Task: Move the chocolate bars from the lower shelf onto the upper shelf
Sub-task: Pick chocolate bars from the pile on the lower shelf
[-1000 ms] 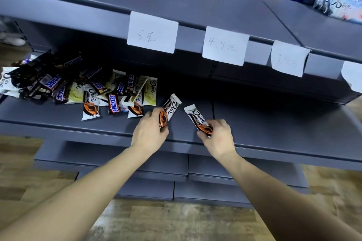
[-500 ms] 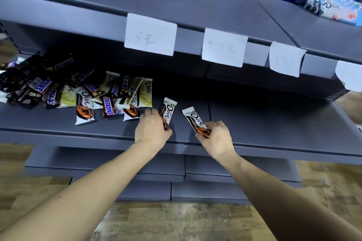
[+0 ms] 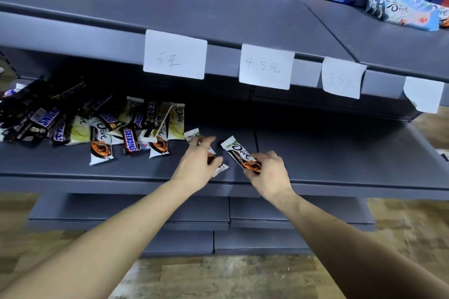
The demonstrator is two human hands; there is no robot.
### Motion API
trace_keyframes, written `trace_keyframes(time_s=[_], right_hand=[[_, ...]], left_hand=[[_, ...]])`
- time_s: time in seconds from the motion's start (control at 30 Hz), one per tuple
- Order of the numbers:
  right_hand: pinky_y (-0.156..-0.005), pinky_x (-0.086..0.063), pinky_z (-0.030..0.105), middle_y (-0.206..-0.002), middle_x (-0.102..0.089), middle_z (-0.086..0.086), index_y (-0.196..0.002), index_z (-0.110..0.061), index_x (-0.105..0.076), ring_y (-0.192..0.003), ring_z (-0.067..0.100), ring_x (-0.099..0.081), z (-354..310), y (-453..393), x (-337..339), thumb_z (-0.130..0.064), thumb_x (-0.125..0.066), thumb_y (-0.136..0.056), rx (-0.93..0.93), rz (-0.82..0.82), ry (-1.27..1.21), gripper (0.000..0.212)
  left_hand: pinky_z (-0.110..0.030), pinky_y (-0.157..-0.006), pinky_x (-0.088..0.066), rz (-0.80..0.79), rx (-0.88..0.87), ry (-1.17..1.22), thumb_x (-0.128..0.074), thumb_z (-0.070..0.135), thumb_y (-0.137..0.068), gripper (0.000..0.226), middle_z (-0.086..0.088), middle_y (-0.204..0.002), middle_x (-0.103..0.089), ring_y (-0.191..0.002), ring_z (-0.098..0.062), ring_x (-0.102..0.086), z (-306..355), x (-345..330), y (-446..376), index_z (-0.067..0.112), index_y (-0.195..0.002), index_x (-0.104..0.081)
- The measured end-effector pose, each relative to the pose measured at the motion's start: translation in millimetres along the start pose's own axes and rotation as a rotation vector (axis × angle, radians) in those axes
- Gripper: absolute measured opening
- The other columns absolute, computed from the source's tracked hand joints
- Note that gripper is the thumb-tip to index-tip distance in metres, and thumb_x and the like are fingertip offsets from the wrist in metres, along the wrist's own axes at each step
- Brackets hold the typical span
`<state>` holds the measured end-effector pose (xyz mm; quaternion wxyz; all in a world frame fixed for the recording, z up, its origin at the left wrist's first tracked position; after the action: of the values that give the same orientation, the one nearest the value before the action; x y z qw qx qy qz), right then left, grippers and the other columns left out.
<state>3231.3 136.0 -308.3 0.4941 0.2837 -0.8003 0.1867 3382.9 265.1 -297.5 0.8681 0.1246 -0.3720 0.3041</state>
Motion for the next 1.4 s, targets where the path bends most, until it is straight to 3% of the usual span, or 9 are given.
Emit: trace_keyframes(time_s=[0.07,0.17,0.23,0.3,0.43,0.83,1.0,1.2,1.4], right_hand=[[-0.093,-0.046,0.031,-0.118,-0.054,0.003,-0.131,-0.022,-0.059,-0.111,0.024,-0.044,4.1,0.6,3.3,-0.027,-0.063,-0.09,-0.01,0.009,0.027,0.041],[-0.093,-0.045,0.032,-0.124,-0.054,0.003,-0.134,-0.021,-0.056,-0.112,0.024,-0.043,13.9,2.6,8.4,-0.025,-0.061,-0.092,-0.04,0.02,0.033,0.043],[-0.093,-0.043,0.031,-0.125,-0.053,0.003,-0.135,-0.021,-0.055,-0.112,0.024,-0.043,18.3,5.6,10.8,-0.024,-0.06,-0.092,-0.044,0.02,0.027,0.043],[-0.092,-0.043,0.031,-0.126,-0.053,0.003,-0.136,-0.021,-0.054,-0.113,0.024,-0.043,21.7,9.0,12.9,-0.023,-0.058,-0.093,-0.041,0.015,0.025,0.044],[-0.096,-0.04,0.031,-0.127,-0.052,0.004,-0.137,-0.021,-0.053,-0.113,0.025,-0.042,25.5,17.2,20.0,-0.021,-0.057,-0.093,-0.017,0.01,0.006,0.044],[-0.102,-0.036,0.027,-0.132,-0.046,-0.002,-0.142,-0.02,-0.047,-0.12,0.017,-0.035,24.1,65.9,83.3,-0.019,-0.059,-0.095,0.262,0.045,-0.026,0.048],[-0.092,-0.043,0.03,-0.128,-0.047,-0.003,-0.14,-0.022,-0.047,-0.117,0.017,-0.036,23.9,109.8,132.3,-0.021,-0.058,-0.095,0.439,0.1,-0.007,0.046],[-0.1,-0.042,0.031,-0.13,-0.048,-0.001,-0.142,-0.016,-0.047,-0.12,0.02,-0.038,38.1,154.1,208.2,-0.019,-0.06,-0.095,0.614,0.223,0.069,0.048],[-0.1,-0.04,0.032,-0.127,-0.054,0.006,-0.14,-0.009,-0.05,-0.116,0.027,-0.045,72.0,173.3,293.7,-0.015,-0.067,-0.089,0.649,0.405,0.194,0.053]], left_hand=[[-0.034,-0.098,-0.046,0.005,-0.091,-0.115,-0.053,0.008,-0.09,0.056,0.002,-0.148,-0.033,-0.122,-0.024,-0.05,2.7,4.1,-9.2,0.023,-0.143,-0.04],[-0.039,-0.105,-0.039,-0.144,-0.128,-0.508,-0.048,-0.006,-0.082,0.076,0.007,-0.155,-0.025,-0.133,-0.026,-0.032,-10.5,6.2,-25.1,0.027,-0.148,-0.031],[-0.038,-0.104,-0.036,-0.198,-0.186,-0.662,-0.051,-0.001,-0.086,0.071,0.005,-0.152,-0.029,-0.13,-0.026,-0.028,-14.3,5.8,-30.2,0.03,-0.148,-0.031],[-0.037,-0.101,-0.037,-0.192,-0.238,-0.727,-0.057,0.016,-0.092,0.056,0.002,-0.14,-0.04,-0.125,-0.025,-0.03,-8.8,4.7,-30.0,0.03,-0.143,-0.039],[-0.037,-0.097,-0.038,-0.155,-0.278,-0.76,-0.057,0.044,-0.09,0.044,-0.002,-0.122,-0.047,-0.118,-0.024,-0.035,5.3,-3.3,-14.1,0.023,-0.129,-0.054],[-0.036,-0.103,-0.034,0.034,-0.379,-0.829,-0.054,0.044,-0.091,0.042,0.002,-0.121,-0.052,-0.115,-0.022,-0.046,85.5,1.4,90.3,0.022,-0.127,-0.053],[-0.035,-0.103,-0.034,0.085,-0.357,-0.839,-0.053,0.048,-0.091,0.044,0.004,-0.117,-0.054,-0.112,-0.02,-0.047,136.6,11.6,141.7,0.024,-0.128,-0.054],[-0.031,-0.093,-0.036,0.217,-0.42,-0.807,-0.058,0.05,-0.087,0.041,0.008,-0.106,-0.055,-0.102,-0.017,-0.051,201.4,16.2,191.6,0.025,-0.119,-0.061],[-0.032,-0.087,-0.04,0.289,-0.546,-0.765,-0.064,0.049,-0.083,0.042,0.007,-0.101,-0.058,-0.091,-0.016,-0.052,278.9,6.7,205.0,0.024,-0.116,-0.065]])
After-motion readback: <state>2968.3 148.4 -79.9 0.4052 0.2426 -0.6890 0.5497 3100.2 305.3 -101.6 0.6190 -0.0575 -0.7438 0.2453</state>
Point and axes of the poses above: each hand's wrist, its own y-axis away from the middle knuckle, its own x-axis out of the back of the hand, z = x × y, the point moved 6 cm from there along -y, towards the middle knuckle
